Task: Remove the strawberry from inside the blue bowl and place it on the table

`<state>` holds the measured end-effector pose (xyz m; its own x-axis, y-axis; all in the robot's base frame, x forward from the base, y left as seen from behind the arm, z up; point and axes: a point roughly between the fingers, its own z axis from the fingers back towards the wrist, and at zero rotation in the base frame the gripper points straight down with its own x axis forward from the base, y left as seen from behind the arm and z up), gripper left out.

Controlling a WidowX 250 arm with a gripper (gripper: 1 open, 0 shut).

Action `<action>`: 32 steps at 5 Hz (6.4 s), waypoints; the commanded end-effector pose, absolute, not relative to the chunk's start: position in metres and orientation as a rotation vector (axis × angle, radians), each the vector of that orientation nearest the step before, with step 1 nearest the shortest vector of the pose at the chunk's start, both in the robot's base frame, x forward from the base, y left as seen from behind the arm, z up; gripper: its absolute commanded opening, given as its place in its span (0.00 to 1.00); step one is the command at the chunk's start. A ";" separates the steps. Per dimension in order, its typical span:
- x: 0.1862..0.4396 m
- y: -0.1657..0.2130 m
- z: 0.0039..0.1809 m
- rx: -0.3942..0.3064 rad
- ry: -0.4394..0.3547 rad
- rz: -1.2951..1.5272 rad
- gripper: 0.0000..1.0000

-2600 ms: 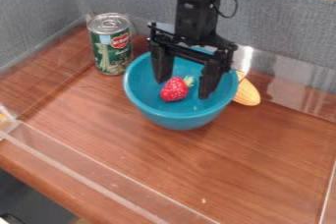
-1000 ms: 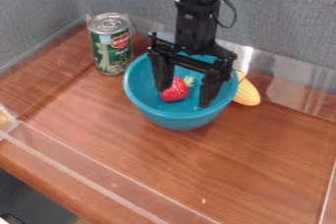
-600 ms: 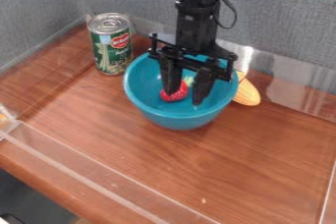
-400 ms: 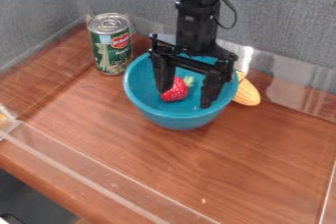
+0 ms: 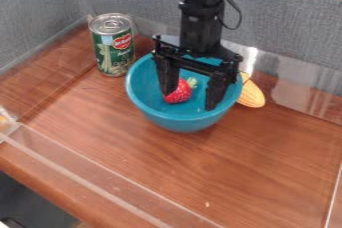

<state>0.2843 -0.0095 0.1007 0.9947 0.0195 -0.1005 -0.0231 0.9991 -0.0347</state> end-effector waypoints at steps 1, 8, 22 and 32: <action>0.293 -0.007 0.106 -0.033 0.049 0.023 1.00; 0.297 -0.031 0.037 -0.033 0.104 -0.052 1.00; 0.292 -0.046 0.028 -0.034 0.134 -0.209 0.00; 0.297 0.011 0.142 -0.010 -0.095 -0.116 0.00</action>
<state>0.2928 0.0121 0.1217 0.9937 -0.1090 0.0260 0.1095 0.9939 -0.0162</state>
